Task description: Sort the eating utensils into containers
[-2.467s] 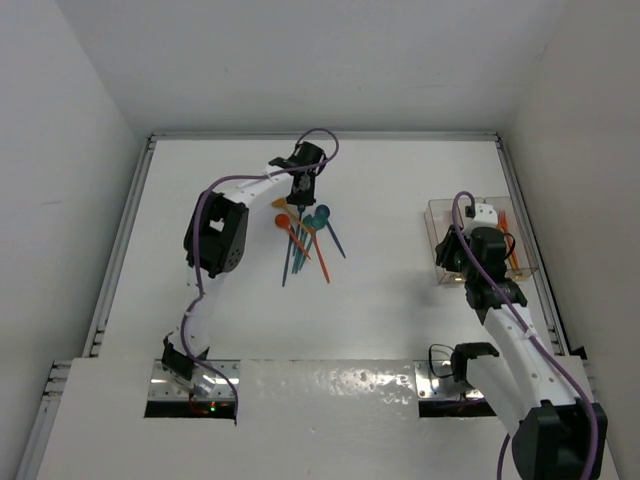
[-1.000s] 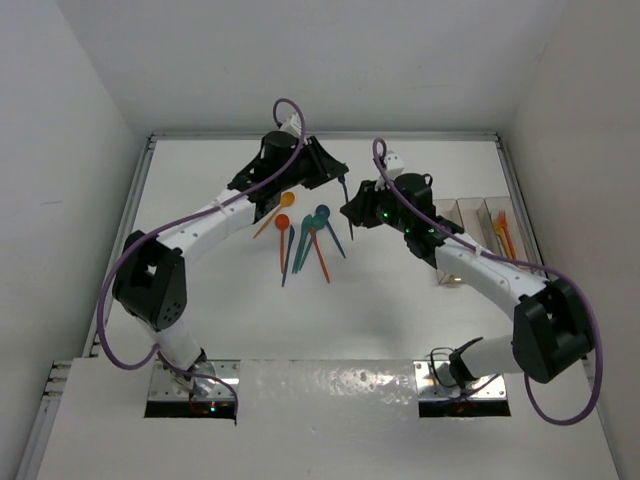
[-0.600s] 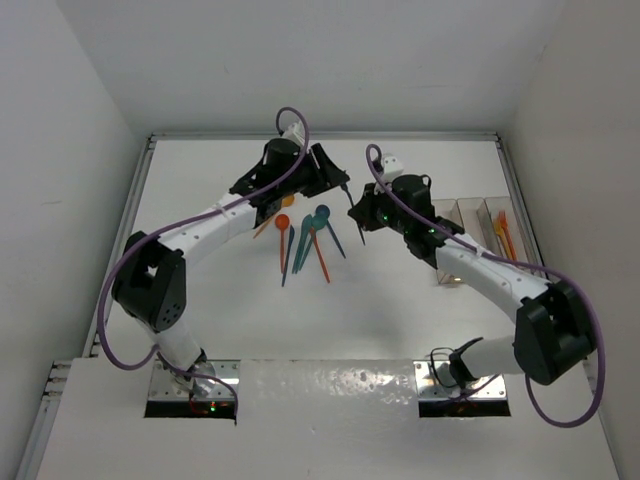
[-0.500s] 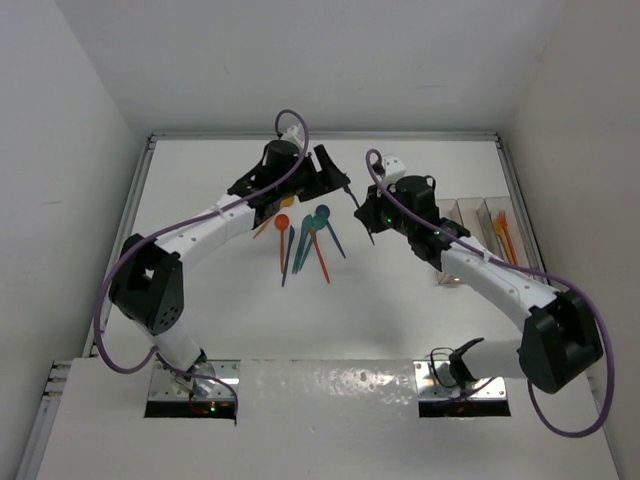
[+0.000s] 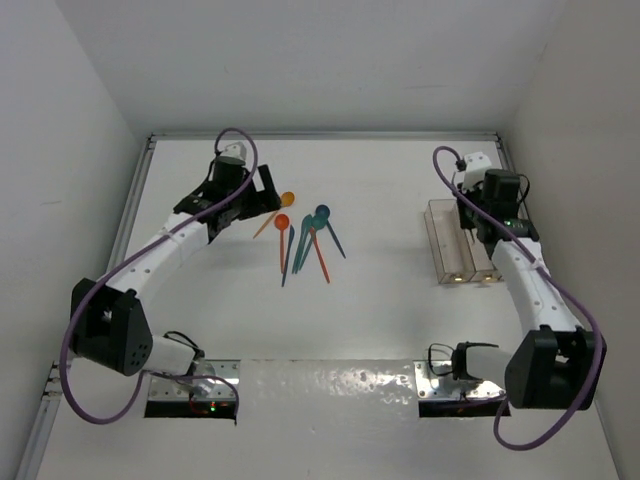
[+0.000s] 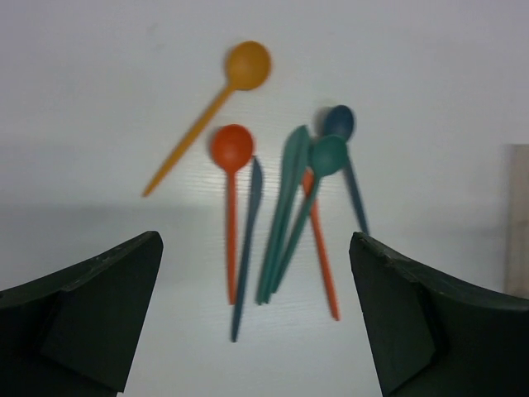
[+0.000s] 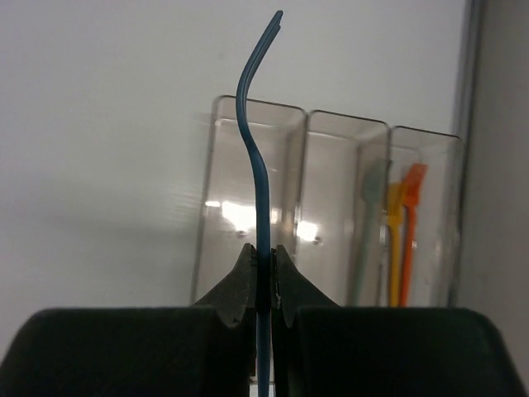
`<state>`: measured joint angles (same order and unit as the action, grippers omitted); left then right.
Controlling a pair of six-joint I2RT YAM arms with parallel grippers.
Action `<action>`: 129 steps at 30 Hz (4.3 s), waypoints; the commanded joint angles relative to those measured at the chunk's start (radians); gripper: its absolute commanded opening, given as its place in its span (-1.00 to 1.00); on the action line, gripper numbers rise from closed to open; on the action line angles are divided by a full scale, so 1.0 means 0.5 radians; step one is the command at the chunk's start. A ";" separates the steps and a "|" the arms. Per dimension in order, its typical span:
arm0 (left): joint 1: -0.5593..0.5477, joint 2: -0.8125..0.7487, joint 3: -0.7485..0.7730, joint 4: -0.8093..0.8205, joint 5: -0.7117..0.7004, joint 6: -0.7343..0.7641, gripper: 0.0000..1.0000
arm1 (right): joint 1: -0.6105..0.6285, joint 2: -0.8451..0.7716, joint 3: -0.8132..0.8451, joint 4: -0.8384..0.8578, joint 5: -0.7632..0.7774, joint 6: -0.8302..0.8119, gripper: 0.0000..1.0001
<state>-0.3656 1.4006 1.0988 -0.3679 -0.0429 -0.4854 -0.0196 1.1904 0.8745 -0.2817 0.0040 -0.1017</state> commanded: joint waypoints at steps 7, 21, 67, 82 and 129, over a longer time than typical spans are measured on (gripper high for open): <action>0.062 -0.227 -0.154 -0.142 -0.295 0.293 0.91 | -0.543 0.266 0.199 0.051 -0.002 -0.661 -1.00; 0.062 -0.215 -0.188 -0.132 -0.445 0.333 0.91 | -0.792 0.727 0.132 0.339 0.078 -0.800 -1.00; 0.056 -0.371 -0.381 -0.197 -0.239 0.277 0.81 | 1.233 1.042 0.377 0.628 0.348 0.633 0.00; 0.047 -0.424 -0.492 -0.175 -0.331 0.296 0.82 | 1.322 1.702 0.849 0.625 0.376 0.716 -0.07; 0.047 -0.439 -0.483 -0.148 -0.196 0.293 0.82 | -0.380 0.073 -0.417 0.551 0.032 -0.315 -1.00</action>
<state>-0.3367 1.1934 0.8497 -0.4816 -0.1551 -0.3420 -0.1654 1.2190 0.6704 -0.0731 0.0853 -0.2108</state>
